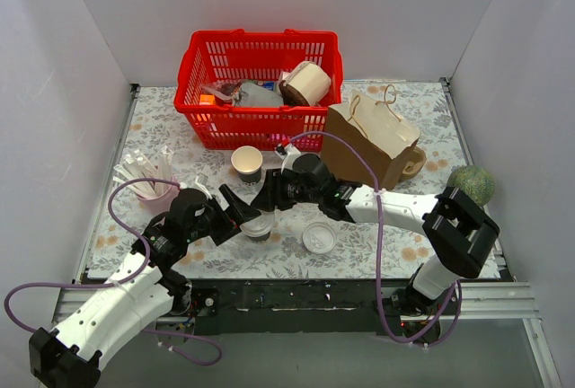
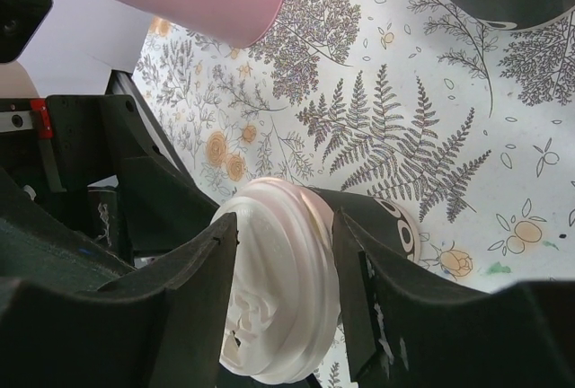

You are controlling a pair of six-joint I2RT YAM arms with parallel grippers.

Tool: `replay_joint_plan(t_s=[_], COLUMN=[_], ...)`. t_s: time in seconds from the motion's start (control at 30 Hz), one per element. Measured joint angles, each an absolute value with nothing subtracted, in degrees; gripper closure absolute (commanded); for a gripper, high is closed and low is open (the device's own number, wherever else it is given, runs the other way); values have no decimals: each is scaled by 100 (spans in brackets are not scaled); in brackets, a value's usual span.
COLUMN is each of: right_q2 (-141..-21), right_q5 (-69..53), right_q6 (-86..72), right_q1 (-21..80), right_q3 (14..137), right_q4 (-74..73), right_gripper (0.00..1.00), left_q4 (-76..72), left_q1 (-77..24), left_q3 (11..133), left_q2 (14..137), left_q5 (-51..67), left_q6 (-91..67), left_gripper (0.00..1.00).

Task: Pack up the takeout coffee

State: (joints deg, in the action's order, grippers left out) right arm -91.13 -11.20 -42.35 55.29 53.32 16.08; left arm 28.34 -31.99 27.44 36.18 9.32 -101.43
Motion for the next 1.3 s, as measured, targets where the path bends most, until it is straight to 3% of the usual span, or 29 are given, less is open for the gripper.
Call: replay_joint_plan(t_s=[0.57, 0.67, 0.73, 1.03, 1.1, 1.3], right_q2=[-9111, -9111, -9111, -9111, -9107, -8816], right_q5=[-762, -764, -764, -766, -766, -521], right_q6=[-4117, -4112, -4112, -4095, -4095, -4071], right_q1=[5559, 5559, 5559, 5559, 5559, 5559], right_q3=[5260, 5262, 5262, 5312, 5380, 5535], right_q4=[1597, 1533, 1468, 1280, 1243, 843], right_gripper=[39, 34, 24, 20, 7, 4], left_q4=[3240, 3208, 3203, 3205, 3205, 3214], left_q1=[-3199, -3199, -3199, -3199, -3199, -3199], left_q3=[2744, 2744, 2744, 2744, 2744, 2744], left_q2=[3636, 3647, 3660, 3673, 3680, 3691], left_q5=[515, 493, 482, 349, 340, 333], left_q6=[-10210, -10235, -10250, -10276, -10276, -10274], left_gripper=[16, 17, 17, 20, 19, 13])
